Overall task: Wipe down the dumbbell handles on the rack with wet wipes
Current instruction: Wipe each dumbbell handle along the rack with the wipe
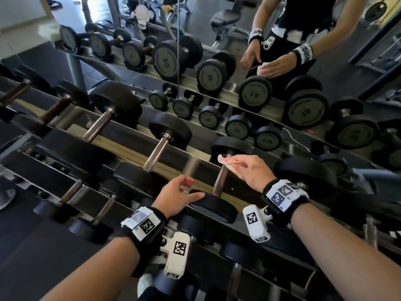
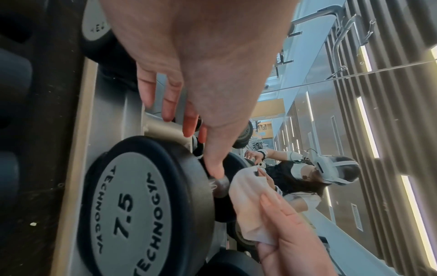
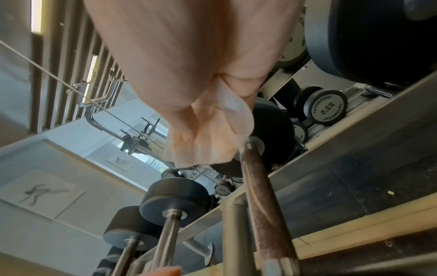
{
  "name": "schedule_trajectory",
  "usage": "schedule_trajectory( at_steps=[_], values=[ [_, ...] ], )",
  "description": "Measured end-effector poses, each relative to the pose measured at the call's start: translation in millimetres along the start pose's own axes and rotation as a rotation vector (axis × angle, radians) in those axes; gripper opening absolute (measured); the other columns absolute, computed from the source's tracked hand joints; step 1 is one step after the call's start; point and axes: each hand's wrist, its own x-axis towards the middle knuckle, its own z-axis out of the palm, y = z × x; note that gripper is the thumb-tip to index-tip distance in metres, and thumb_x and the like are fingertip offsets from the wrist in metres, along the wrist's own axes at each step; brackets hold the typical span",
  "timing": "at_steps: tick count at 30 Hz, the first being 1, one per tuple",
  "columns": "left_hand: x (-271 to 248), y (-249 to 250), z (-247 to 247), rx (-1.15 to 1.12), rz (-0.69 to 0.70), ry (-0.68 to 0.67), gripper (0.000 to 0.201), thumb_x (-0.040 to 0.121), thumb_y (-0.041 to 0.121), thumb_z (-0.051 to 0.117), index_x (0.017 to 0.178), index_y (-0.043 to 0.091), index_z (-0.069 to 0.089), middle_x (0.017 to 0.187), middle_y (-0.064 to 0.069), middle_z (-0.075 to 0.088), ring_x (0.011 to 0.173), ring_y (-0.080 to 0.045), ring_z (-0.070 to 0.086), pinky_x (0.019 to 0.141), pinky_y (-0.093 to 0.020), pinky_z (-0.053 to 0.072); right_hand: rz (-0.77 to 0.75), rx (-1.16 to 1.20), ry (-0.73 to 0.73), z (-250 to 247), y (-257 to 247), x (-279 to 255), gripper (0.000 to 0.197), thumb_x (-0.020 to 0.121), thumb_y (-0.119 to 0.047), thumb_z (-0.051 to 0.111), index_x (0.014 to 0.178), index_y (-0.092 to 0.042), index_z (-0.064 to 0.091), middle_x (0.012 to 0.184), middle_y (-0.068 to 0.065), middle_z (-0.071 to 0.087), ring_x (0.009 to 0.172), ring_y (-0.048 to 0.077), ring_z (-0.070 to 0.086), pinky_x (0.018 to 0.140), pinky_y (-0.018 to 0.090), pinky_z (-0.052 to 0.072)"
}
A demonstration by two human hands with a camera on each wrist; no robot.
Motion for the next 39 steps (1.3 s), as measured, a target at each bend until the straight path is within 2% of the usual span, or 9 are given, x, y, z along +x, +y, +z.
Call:
schedule_trajectory(
  at_steps=[5, 10, 15, 22, 25, 28, 32, 36, 39],
  values=[
    [6, -16, 6, -0.003, -0.038, 0.005, 0.054, 0.070, 0.046, 0.084, 0.115, 0.032, 0.059, 0.111, 0.014, 0.062, 0.101, -0.005, 0.059, 0.087, -0.021, 0.047, 0.010, -0.115, -0.068, -3, 4, 24, 0.027, 0.097, -0.014, 0.053, 0.111, -0.024, 0.075, 0.112, -0.009, 0.071, 0.105, 0.003, 0.061, 0.083, 0.000, 0.035],
    [18, -25, 3, -0.054, -0.080, -0.030, 0.064, 0.061, 0.051, 0.087, 0.116, 0.036, 0.058, 0.110, 0.015, 0.062, 0.097, -0.003, 0.061, 0.084, -0.020, 0.049, -0.107, -0.198, -0.106, -6, 0, 56, 0.026, 0.097, -0.016, 0.055, 0.114, -0.023, 0.074, 0.115, -0.004, 0.072, 0.112, 0.012, 0.064, 0.103, 0.025, 0.043],
    [25, -31, 5, -0.069, -0.123, -0.056, 0.060, 0.064, 0.049, 0.087, 0.115, 0.038, 0.058, 0.111, 0.015, 0.062, 0.100, -0.004, 0.062, 0.090, -0.025, 0.049, -0.180, -0.463, -0.385, 13, 19, 57, 0.036, 0.099, -0.006, 0.047, 0.129, -0.017, 0.065, 0.139, 0.003, 0.058, 0.132, 0.019, 0.050, 0.114, 0.027, 0.031],
    [25, -24, 3, -0.032, -0.135, -0.088, 0.060, 0.065, 0.054, 0.084, 0.116, 0.036, 0.060, 0.113, 0.016, 0.062, 0.098, 0.001, 0.059, 0.081, -0.017, 0.044, -0.403, -0.864, -0.694, 32, 23, 33, 0.048, 0.094, -0.005, 0.047, 0.137, -0.026, 0.055, 0.145, 0.001, 0.048, 0.132, 0.024, 0.047, 0.103, 0.042, 0.043],
    [23, -18, 3, -0.007, -0.153, -0.083, 0.064, 0.062, 0.069, 0.077, 0.113, 0.035, 0.062, 0.111, 0.018, 0.061, 0.098, 0.002, 0.058, 0.077, -0.017, 0.043, -0.422, -0.907, -0.750, 26, 14, 39, 0.049, 0.093, -0.002, 0.047, 0.135, -0.025, 0.056, 0.144, 0.001, 0.048, 0.132, 0.022, 0.047, 0.104, 0.041, 0.042],
    [20, -15, 4, 0.021, -0.150, -0.078, 0.068, 0.061, 0.071, 0.075, 0.116, 0.034, 0.060, 0.111, 0.019, 0.059, 0.098, 0.002, 0.055, 0.074, -0.014, 0.041, -0.372, -0.899, -0.622, 11, 10, 51, 0.048, 0.091, 0.002, 0.046, 0.129, -0.024, 0.059, 0.137, 0.001, 0.049, 0.128, 0.022, 0.051, 0.102, 0.039, 0.044],
    [23, -12, 5, 0.065, -0.160, -0.085, 0.064, 0.065, 0.063, 0.079, 0.118, 0.033, 0.059, 0.118, 0.015, 0.058, 0.105, -0.003, 0.055, 0.079, -0.018, 0.041, -0.319, -0.917, -0.574, 12, 16, 46, 0.058, 0.093, 0.004, 0.042, 0.144, -0.023, 0.042, 0.150, -0.003, 0.039, 0.145, 0.016, 0.028, 0.113, 0.030, 0.032],
    [25, -11, 5, 0.076, -0.171, -0.102, 0.062, 0.066, 0.060, 0.080, 0.117, 0.033, 0.059, 0.119, 0.012, 0.058, 0.106, -0.005, 0.056, 0.082, -0.020, 0.041, -0.459, -0.855, -0.650, 33, 22, 25, 0.056, 0.085, 0.004, 0.051, 0.131, -0.028, 0.052, 0.132, -0.004, 0.045, 0.126, 0.016, 0.048, 0.095, 0.028, 0.045],
    [25, -10, 5, 0.079, -0.173, -0.113, 0.062, 0.067, 0.059, 0.080, 0.119, 0.033, 0.059, 0.119, 0.013, 0.058, 0.104, -0.003, 0.054, 0.079, -0.018, 0.040, -0.475, -0.849, -0.711, 32, 25, 24, 0.060, 0.090, 0.000, 0.051, 0.139, -0.035, 0.049, 0.144, -0.006, 0.047, 0.136, 0.017, 0.041, 0.116, 0.034, 0.030]
  ],
)
